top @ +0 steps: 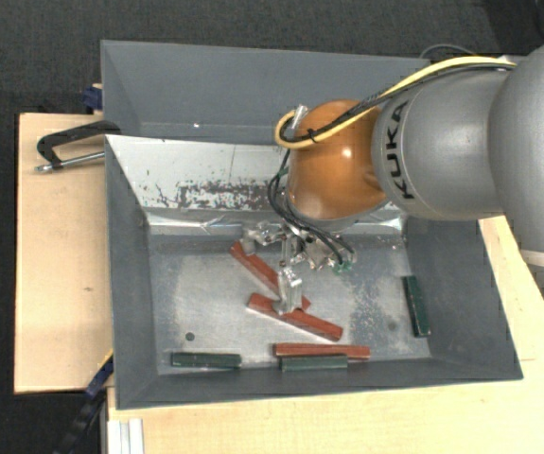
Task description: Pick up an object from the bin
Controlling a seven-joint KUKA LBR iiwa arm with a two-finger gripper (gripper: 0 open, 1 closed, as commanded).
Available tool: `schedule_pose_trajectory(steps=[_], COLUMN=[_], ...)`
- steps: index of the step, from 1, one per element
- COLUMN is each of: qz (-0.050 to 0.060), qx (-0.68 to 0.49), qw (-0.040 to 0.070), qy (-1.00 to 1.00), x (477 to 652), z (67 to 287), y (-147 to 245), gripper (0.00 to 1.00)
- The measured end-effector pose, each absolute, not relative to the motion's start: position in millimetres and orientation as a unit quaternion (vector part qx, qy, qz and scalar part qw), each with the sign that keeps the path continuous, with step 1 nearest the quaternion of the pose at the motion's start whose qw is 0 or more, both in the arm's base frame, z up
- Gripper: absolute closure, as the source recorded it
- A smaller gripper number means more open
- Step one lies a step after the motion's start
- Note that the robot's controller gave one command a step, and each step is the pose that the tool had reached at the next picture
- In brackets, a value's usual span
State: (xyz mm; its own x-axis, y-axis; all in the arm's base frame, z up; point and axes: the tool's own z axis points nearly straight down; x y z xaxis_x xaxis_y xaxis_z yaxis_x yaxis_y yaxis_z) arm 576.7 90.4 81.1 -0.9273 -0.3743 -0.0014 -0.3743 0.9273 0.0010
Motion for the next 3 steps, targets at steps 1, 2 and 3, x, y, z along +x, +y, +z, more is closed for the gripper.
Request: schedule_pose_trajectory(steps=[1,2,3], qz=[-0.001,0.002,0.0], qx=[-0.193,-0.23,-0.187], qw=[0.003,0.003,0.002], qy=[0.981,0.973,0.982], x=[586.0,585.2,586.2], z=[82.8,92.1,93.3], y=[86.9,72.4,45.2], gripper=[0.0,0.0,0.0])
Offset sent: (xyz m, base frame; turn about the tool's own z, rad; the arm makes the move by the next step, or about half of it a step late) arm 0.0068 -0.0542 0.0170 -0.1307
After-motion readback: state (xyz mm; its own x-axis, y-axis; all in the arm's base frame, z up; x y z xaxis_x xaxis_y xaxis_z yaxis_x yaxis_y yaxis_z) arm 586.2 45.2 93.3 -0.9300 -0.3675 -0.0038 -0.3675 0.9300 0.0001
